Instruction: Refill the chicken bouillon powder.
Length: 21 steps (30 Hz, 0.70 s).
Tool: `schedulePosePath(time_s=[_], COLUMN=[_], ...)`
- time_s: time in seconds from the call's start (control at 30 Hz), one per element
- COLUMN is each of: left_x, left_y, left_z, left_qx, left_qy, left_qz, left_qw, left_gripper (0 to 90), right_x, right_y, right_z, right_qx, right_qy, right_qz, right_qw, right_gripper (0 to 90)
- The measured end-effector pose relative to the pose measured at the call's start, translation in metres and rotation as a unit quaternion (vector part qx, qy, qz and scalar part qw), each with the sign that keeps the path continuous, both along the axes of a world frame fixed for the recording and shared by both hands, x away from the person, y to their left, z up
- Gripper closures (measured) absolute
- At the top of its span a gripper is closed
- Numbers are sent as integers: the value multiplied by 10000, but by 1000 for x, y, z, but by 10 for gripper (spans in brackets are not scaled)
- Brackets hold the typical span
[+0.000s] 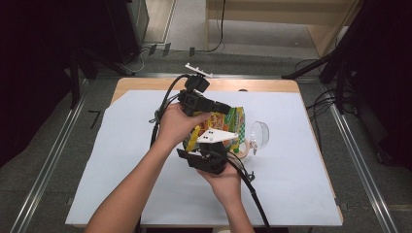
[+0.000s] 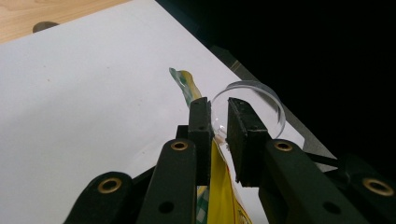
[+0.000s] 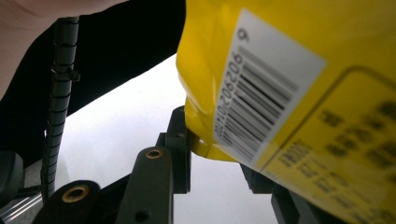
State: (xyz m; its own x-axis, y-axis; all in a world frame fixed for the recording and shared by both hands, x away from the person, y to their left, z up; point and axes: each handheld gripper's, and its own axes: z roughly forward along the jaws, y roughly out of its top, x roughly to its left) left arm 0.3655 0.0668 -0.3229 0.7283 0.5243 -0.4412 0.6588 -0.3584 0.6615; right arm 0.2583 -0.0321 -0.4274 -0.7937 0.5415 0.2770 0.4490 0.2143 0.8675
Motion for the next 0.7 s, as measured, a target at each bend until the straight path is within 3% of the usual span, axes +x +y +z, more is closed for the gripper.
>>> schedulePosePath(time_s=[0.7], left_x=[-1], left_y=[5], left_z=[0], left_qx=[34], left_qy=[4], left_qz=[4], left_qw=[10000], left_gripper=[800], right_x=[0], right_y=[4], right_z=[0], right_qx=[-28], right_qy=[-23], right_qz=[50], right_qw=[10000], right_gripper=[688])
